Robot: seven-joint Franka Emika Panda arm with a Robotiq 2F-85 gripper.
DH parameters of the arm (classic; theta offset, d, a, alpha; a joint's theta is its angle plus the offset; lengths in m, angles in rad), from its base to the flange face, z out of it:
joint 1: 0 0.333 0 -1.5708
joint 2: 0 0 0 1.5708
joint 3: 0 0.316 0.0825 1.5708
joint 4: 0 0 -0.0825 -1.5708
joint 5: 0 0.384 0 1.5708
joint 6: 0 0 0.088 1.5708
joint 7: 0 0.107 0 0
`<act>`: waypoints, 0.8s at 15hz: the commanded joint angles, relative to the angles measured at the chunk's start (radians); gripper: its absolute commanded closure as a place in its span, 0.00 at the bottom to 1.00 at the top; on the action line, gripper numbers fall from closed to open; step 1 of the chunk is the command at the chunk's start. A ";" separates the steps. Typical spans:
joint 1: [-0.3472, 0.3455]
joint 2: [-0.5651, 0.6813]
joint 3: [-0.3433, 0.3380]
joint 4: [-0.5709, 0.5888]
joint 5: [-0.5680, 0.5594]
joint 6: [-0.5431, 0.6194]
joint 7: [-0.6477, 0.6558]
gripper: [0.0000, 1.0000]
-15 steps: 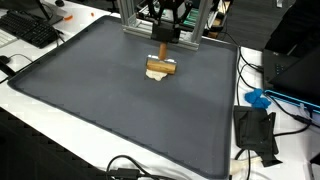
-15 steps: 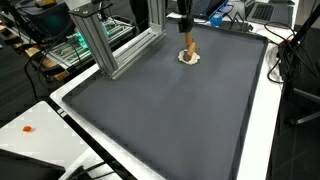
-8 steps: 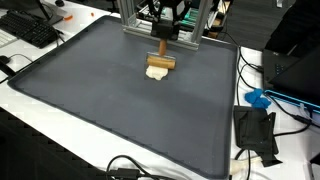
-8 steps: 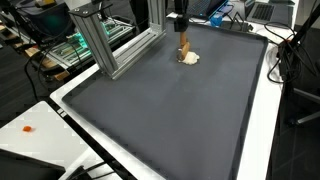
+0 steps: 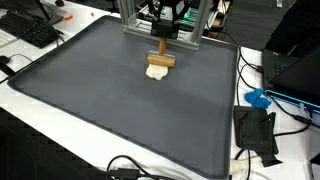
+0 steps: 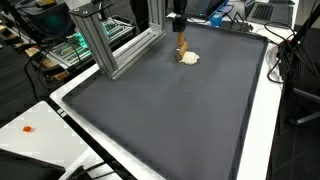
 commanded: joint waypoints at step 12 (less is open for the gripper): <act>-0.004 0.055 -0.007 -0.032 -0.023 0.102 0.356 0.78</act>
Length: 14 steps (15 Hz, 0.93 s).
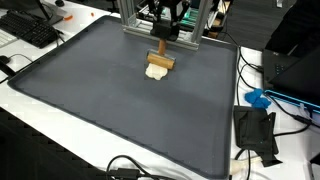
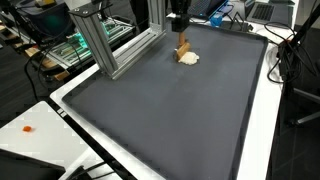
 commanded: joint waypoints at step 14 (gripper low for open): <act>-0.015 0.095 -0.012 -0.015 -0.178 0.178 0.579 0.78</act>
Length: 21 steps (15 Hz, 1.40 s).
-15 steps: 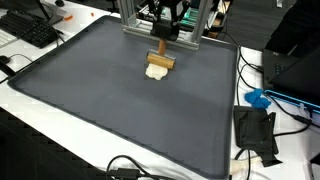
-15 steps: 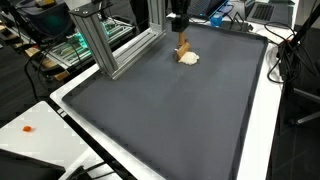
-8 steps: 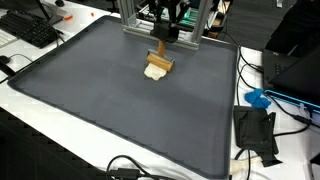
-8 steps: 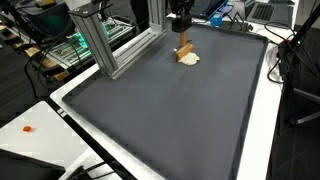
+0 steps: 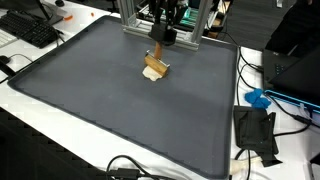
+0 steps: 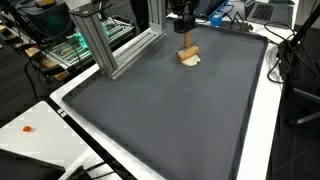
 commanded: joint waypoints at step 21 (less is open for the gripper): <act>0.003 0.072 -0.042 0.013 0.129 -0.033 -0.142 0.78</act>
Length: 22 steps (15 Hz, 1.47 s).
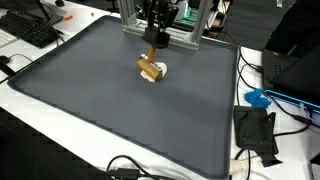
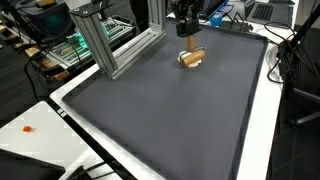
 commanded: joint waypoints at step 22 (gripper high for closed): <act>0.018 -0.051 0.007 -0.020 0.099 -0.277 -0.420 0.78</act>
